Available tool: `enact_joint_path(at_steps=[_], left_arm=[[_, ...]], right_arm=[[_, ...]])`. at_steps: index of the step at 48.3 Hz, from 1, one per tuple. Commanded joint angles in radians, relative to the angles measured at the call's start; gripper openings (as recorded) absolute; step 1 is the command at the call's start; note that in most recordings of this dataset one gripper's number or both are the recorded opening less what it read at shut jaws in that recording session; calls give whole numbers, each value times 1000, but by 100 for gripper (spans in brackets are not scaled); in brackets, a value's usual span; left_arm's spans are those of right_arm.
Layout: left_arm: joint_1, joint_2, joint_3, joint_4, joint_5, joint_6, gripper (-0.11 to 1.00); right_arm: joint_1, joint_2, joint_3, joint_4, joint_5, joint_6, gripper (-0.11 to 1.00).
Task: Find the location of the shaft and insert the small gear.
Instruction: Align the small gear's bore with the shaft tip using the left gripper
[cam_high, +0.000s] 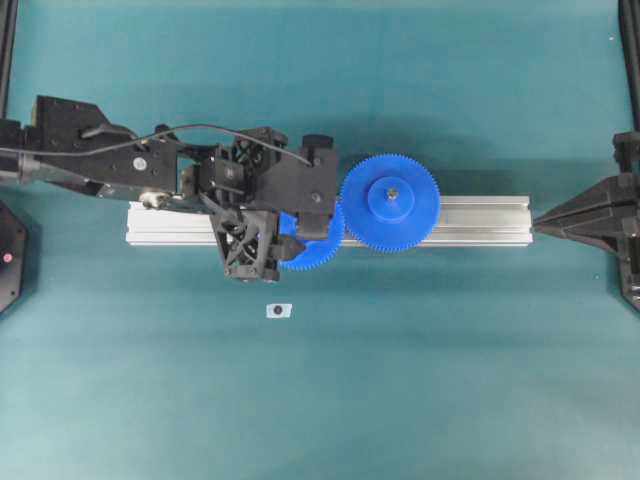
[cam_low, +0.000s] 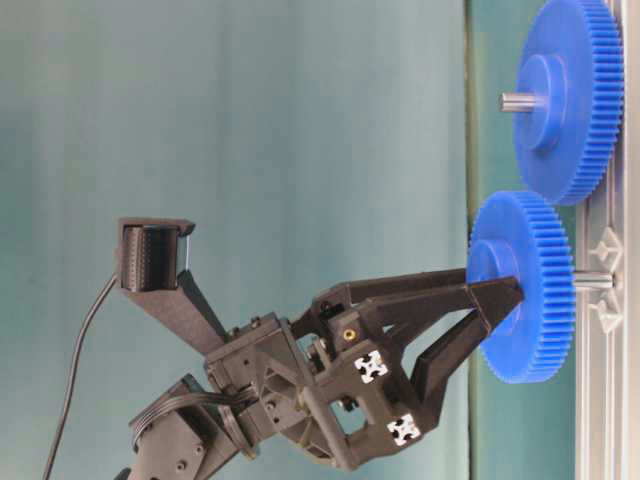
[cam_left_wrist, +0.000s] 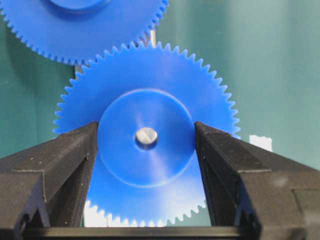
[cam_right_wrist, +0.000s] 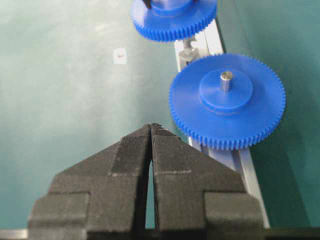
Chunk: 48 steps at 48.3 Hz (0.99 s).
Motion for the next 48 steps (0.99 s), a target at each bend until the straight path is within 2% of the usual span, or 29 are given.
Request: enact_joint_path(at_steps=[1, 11, 19, 48], left_arm=[[21, -12, -14, 3, -5, 5, 65], [32, 3, -15, 3, -8, 9, 65], [34, 20, -18, 3, -8, 40, 65], [32, 17, -29, 3, -9, 32, 65]], right_arm=[[-2, 6, -8, 2, -11, 25, 4], [-2, 6, -6, -2, -17, 38, 4], [-2, 5, -6, -2, -17, 38, 4], [0, -2, -3, -3, -28, 38, 4]])
